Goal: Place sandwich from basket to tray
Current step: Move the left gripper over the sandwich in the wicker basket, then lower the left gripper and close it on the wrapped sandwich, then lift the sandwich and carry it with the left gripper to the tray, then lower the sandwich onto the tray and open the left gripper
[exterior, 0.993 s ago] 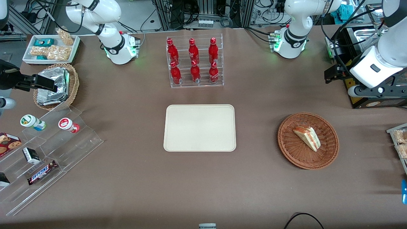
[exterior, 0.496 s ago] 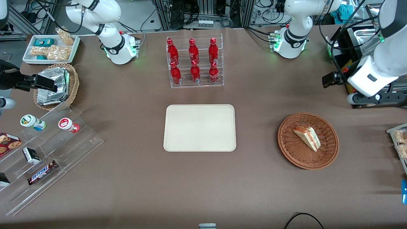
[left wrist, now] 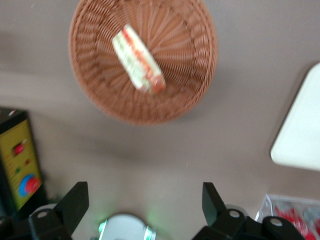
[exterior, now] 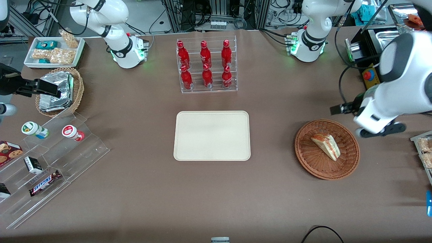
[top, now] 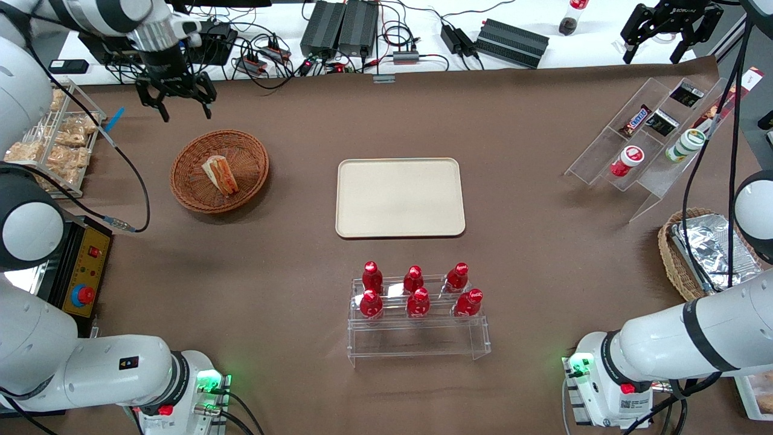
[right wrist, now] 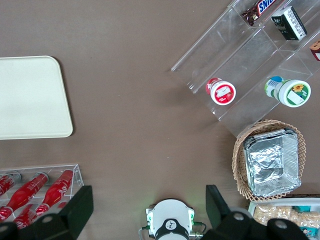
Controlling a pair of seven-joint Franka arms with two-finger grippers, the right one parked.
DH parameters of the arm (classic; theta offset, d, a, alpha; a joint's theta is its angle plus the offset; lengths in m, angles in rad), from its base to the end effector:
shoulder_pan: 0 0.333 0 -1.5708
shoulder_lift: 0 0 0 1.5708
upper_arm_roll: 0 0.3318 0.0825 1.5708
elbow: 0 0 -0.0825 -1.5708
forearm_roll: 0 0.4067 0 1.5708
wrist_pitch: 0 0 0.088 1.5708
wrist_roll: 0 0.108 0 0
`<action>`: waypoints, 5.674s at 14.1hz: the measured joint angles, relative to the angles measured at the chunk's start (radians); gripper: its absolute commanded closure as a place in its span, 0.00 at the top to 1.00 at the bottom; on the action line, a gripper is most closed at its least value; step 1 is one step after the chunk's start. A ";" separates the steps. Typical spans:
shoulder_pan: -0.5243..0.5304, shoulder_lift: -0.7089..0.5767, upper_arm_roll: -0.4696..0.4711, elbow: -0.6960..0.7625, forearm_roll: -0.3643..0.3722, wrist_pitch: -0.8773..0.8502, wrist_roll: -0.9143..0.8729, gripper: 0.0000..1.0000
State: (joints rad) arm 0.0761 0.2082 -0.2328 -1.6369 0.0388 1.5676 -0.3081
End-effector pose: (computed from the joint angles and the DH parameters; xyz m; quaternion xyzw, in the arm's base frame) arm 0.6120 -0.0821 0.4849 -0.9882 -0.0715 0.1329 0.0266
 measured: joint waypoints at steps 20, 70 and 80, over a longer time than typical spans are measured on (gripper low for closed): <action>0.031 0.097 0.047 -0.422 -0.009 0.682 -0.347 1.00; -0.799 0.527 0.054 0.079 -0.011 0.734 -0.501 1.00; -0.716 0.387 0.086 0.137 -0.011 0.519 -0.495 1.00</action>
State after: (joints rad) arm -0.6403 0.5953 -0.1471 -1.4994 0.0274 2.0870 -0.8035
